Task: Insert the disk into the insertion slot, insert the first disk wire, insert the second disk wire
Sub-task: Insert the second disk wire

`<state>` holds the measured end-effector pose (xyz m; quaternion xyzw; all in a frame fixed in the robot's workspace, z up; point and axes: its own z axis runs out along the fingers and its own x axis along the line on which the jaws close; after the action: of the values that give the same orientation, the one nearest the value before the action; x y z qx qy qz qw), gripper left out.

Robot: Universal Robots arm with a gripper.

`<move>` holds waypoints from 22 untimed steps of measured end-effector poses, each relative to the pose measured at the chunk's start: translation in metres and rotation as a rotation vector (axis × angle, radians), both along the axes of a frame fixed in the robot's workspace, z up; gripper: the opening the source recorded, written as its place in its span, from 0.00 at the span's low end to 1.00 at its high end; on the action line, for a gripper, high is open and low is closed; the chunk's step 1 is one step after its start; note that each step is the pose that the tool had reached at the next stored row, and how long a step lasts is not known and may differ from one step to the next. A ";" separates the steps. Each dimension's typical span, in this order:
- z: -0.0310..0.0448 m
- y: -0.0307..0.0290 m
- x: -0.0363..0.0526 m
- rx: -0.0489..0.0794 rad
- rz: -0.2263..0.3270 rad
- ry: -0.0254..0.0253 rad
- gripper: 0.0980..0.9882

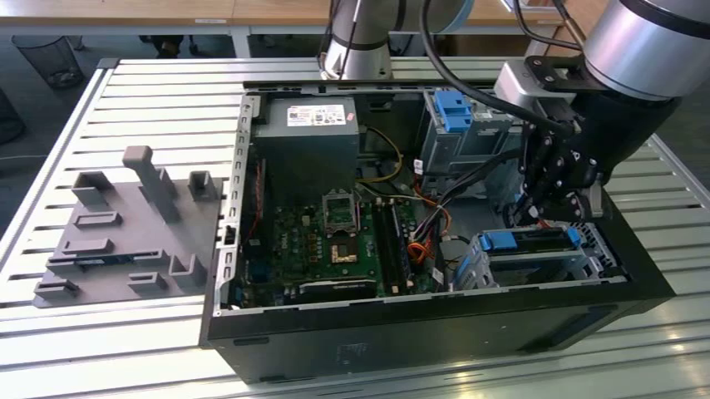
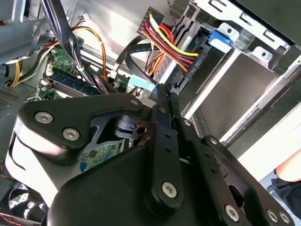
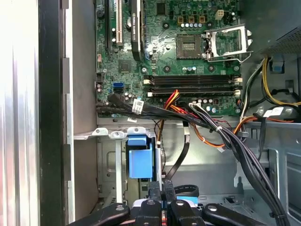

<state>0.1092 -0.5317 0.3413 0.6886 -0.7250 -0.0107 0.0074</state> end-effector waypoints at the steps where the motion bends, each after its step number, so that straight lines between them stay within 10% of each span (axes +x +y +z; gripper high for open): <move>1: -0.0001 -0.0005 0.0003 0.002 0.000 0.0000 0.06; 7: -0.0015 -0.0041 0.0053 0.017 0.000 0.0006 0.06; 12: -0.0024 -0.0094 0.0053 0.064 0.001 0.0005 0.06; 22: -0.0034 -0.0191 0.0054 0.066 0.001 0.0002 0.06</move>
<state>0.1146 -0.5507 0.3379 0.6888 -0.7239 -0.0345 -0.0151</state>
